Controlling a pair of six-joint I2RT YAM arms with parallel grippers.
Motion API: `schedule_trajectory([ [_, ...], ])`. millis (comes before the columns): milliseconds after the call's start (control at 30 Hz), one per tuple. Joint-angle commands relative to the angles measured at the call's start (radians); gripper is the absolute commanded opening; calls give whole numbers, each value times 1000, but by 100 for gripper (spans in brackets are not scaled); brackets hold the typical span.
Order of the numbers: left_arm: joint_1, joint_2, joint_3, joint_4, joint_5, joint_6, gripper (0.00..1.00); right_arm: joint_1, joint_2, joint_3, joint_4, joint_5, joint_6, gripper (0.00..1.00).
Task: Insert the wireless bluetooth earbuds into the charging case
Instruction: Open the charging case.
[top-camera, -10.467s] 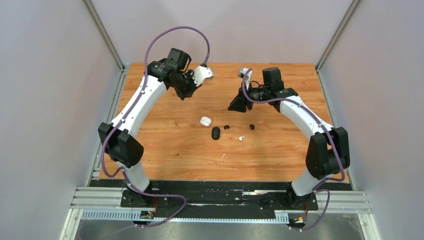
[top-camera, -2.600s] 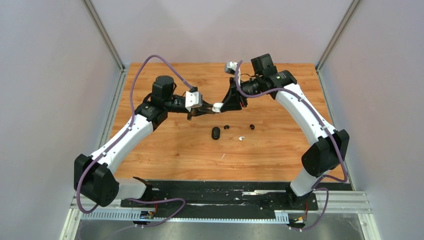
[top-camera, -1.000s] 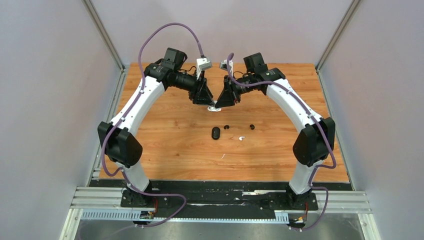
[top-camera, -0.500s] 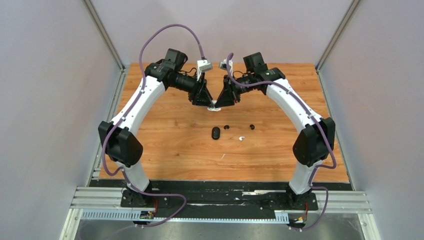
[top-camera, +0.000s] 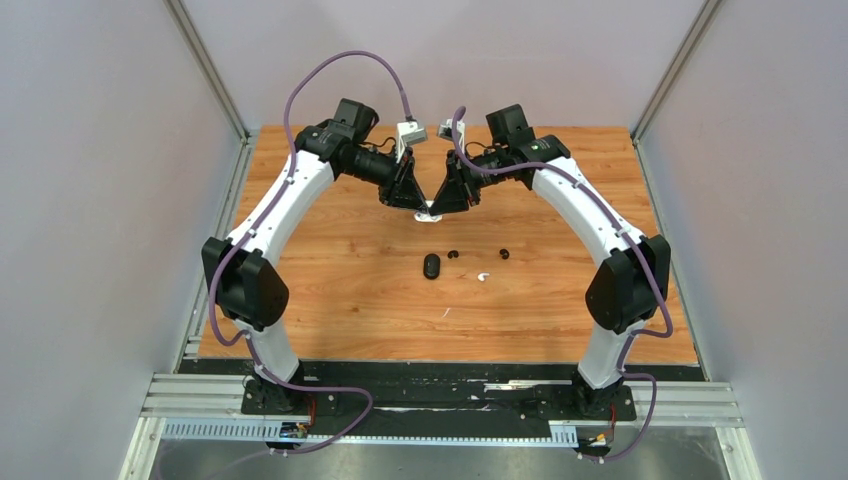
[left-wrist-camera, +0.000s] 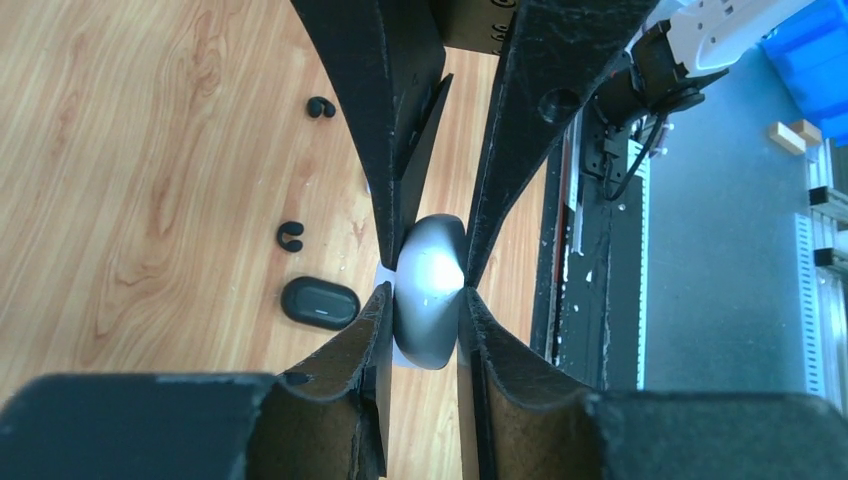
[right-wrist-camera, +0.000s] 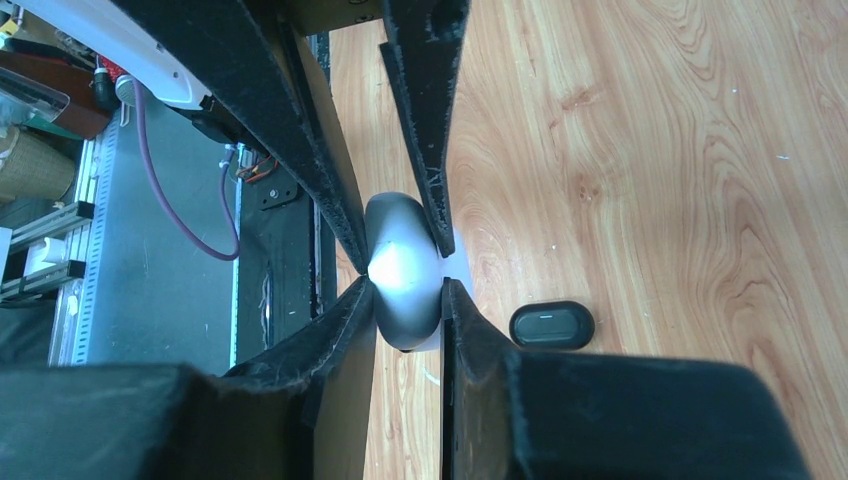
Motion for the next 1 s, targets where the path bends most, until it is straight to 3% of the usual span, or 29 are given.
schedule_trajectory([
  [0,-5,4,15,20,48,46,16,14,-47,23,6,-46,-17,0],
  [33,-6,2,14,18,56,48,12,14,-47,19,6,-47,-18,1],
  [100,-5,-5,14,15,57,48,1,14,-47,11,9,-36,-13,15],
  [267,-5,-39,-11,47,40,30,0,12,-65,-16,18,-5,-11,39],
  [500,1,-74,-76,128,31,-57,0,12,-87,-55,20,17,-23,46],
  [800,44,-63,-108,235,149,-250,0,13,-91,-77,27,185,-72,47],
  [967,49,-52,-111,236,194,-277,0,12,-90,-82,37,216,-68,47],
])
